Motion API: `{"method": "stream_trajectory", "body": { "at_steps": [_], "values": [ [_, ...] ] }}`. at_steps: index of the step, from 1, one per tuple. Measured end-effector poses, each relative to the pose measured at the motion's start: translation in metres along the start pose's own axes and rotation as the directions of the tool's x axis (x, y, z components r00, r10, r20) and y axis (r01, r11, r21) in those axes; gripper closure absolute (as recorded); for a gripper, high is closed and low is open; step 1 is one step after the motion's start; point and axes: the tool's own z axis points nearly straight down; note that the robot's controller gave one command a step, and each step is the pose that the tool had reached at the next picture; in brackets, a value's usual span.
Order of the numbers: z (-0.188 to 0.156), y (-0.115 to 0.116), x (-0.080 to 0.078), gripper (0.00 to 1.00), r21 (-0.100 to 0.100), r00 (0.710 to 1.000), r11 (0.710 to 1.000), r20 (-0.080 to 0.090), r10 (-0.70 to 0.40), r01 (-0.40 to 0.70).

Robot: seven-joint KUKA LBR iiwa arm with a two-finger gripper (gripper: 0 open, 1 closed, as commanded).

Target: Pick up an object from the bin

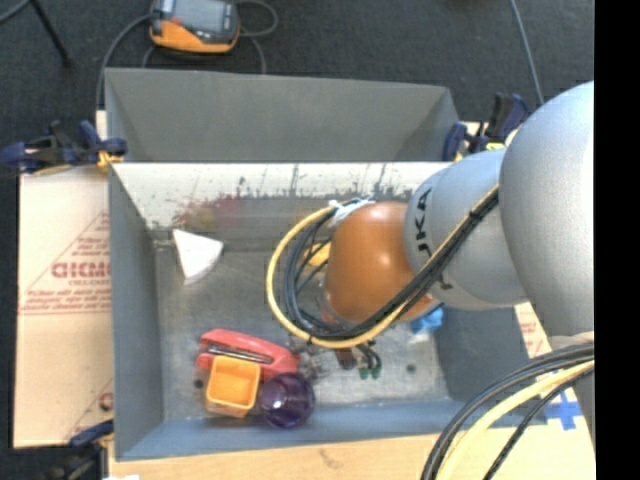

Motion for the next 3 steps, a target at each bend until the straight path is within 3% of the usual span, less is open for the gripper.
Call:
{"method": "stream_trajectory", "body": {
  "at_steps": [1, 2, 3],
  "values": [
    [-0.028, 0.024, -0.019, 1.00, 0.003, 0.995, 0.995, -0.016, 0.096, -0.096],
    [-0.053, 0.049, -0.029, 1.00, -0.003, 0.981, 0.981, -0.001, 0.196, -0.196],
    [-0.057, 0.025, -0.032, 1.00, 0.001, 0.922, 0.922, -0.007, 0.386, -0.386]
  ]
}}
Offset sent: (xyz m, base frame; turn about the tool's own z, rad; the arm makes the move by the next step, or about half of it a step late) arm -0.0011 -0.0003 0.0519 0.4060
